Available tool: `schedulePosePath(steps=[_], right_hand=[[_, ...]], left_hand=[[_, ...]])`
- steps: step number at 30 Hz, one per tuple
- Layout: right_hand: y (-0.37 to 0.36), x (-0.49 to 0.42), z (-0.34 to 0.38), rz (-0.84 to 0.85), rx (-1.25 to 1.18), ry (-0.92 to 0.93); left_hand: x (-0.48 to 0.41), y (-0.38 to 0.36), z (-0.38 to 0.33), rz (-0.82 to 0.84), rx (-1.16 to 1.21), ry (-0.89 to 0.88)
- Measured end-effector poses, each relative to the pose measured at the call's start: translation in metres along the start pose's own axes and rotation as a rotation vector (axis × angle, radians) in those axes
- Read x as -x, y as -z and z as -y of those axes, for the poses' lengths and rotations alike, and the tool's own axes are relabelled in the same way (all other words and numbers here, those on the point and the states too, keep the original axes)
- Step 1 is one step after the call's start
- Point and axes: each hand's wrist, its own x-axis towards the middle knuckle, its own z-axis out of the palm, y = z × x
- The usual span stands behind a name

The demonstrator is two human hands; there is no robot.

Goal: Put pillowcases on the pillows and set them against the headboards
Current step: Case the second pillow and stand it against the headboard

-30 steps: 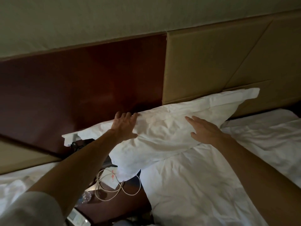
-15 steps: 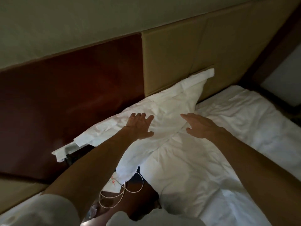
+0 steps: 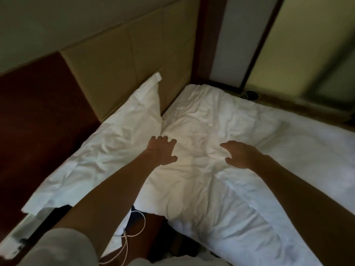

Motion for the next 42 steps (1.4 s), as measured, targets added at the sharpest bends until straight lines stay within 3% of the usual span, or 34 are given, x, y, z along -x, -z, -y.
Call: schedulePosePath(steps=[9,19,42], right_hand=[[-0.056,0.088,-0.098,-0.004,-0.1,-0.284],[-0.115,0.133,-0.177,0.04,-0.198,-0.426],[-0.167,0.053,-0.461,0.12,-0.201,-0.352]], left_hand=[[-0.033,0.02,-0.102,-0.024,-0.063,-0.211],[-0.067,0.029,-0.194,0.0,-0.115,-0.33],[-0.215,0.041,-0.393,0.184,-0.132,-0.257]])
